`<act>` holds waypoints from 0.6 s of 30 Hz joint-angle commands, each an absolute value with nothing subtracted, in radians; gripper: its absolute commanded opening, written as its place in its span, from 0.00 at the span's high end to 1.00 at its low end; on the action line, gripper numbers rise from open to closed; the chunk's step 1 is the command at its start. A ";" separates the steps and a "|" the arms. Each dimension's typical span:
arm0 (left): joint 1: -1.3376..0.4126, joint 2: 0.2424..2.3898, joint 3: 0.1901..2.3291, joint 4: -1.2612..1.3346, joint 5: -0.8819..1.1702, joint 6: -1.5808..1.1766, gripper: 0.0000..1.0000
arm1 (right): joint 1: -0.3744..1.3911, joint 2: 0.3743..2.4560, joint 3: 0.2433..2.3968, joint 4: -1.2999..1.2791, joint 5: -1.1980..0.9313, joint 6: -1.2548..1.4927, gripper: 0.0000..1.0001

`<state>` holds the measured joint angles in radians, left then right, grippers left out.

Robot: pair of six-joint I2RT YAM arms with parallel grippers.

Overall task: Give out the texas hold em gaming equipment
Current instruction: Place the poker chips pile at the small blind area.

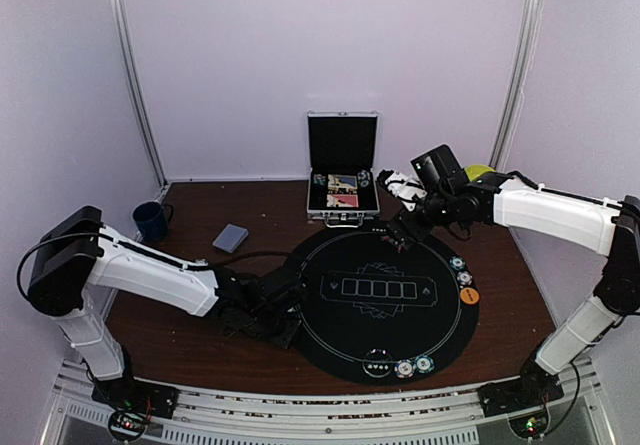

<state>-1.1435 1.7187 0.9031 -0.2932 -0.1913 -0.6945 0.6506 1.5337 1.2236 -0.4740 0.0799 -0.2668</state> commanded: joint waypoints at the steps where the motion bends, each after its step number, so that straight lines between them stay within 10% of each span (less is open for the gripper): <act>1: -1.154 1.768 0.951 -0.287 -0.224 -0.737 1.00 | 0.657 1.513 1.213 -0.462 0.094 -0.278 0.00; 18: -1.184 1.797 1.029 -0.348 -0.314 -0.744 1.00 | 0.657 1.505 1.213 -0.463 0.087 -0.278 0.00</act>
